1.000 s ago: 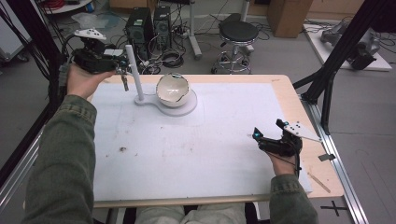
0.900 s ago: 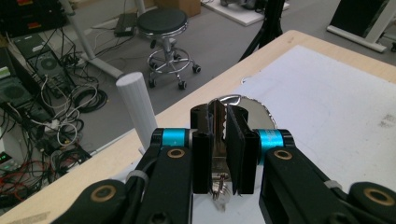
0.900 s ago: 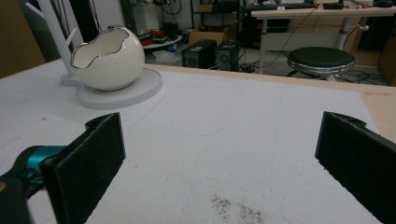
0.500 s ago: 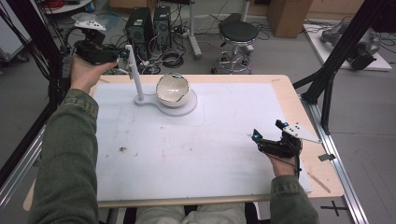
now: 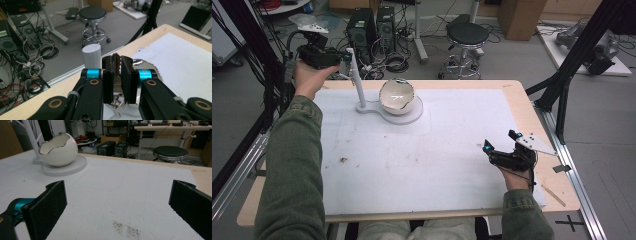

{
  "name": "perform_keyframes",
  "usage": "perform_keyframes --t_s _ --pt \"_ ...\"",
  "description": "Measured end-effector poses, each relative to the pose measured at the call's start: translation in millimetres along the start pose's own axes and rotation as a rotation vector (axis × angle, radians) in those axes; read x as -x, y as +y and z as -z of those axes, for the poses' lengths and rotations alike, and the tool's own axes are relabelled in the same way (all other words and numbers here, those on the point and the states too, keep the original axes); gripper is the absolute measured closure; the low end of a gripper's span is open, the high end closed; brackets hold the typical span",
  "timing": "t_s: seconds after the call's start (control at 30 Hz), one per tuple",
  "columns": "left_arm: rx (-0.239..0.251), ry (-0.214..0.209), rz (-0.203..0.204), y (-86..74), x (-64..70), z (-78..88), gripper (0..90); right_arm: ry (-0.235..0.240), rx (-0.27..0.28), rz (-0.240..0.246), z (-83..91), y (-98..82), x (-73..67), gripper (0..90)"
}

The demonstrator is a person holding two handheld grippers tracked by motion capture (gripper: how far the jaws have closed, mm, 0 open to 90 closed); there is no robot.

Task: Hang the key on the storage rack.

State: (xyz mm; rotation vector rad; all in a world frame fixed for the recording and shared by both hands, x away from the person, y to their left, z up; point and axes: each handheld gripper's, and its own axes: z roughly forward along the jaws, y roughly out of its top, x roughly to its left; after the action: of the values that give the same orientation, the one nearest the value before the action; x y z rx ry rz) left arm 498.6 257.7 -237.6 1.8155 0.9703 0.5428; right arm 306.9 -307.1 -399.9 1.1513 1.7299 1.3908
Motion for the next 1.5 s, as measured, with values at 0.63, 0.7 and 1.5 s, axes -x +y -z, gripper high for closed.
perform_keyframes --t_s 0.63,0.7,1.5 --pt "0.044 0.051 0.015 -17.9 4.4 -11.3 78.8 -0.012 -0.002 0.000 5.5 -1.1 0.2 0.5" --pt "0.050 0.049 0.026 -19.9 4.9 -9.2 72.6 -0.012 -0.002 0.001 5.5 -1.1 0.2 0.5" --pt "0.088 0.120 0.076 -35.4 23.8 1.0 1.6 -0.003 -0.005 -0.002 1.8 -1.2 0.1 0.5"
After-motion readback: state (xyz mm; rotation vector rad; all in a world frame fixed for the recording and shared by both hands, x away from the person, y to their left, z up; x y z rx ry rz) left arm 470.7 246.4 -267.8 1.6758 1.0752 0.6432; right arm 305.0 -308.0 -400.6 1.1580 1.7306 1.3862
